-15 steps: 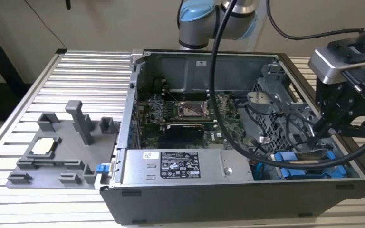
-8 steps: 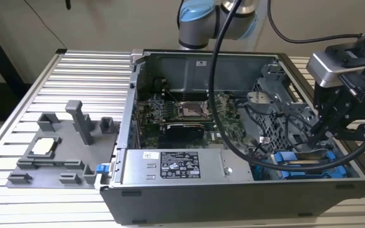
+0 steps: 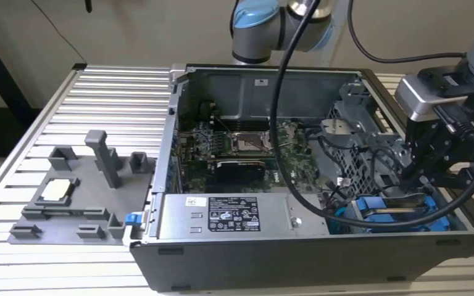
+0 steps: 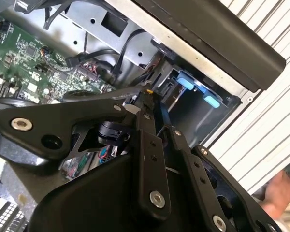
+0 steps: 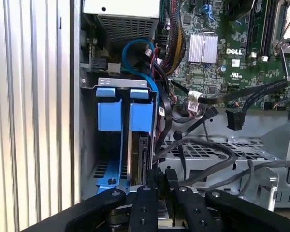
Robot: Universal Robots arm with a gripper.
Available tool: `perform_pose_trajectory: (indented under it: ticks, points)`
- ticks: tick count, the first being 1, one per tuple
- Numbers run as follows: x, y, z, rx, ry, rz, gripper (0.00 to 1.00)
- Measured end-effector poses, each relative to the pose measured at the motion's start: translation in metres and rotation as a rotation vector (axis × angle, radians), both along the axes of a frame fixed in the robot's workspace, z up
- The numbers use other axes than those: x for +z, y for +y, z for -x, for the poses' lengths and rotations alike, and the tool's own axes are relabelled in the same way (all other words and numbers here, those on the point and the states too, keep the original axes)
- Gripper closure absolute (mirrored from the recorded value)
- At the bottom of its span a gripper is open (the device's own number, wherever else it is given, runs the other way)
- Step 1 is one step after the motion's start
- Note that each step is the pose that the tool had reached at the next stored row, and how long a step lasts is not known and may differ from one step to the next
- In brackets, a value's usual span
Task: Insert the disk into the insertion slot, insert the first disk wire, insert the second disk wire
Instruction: 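Insert the first disk wire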
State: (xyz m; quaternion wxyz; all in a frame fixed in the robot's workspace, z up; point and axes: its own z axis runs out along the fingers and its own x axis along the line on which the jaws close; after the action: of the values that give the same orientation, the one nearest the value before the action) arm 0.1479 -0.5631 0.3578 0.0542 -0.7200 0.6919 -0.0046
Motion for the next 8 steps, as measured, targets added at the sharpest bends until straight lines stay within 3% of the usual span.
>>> perform_pose_trajectory:
  ticks: [8]
  points:
    - [-0.0022, -0.0009, -0.0015, -0.004, 0.0039, 0.0, 0.81]
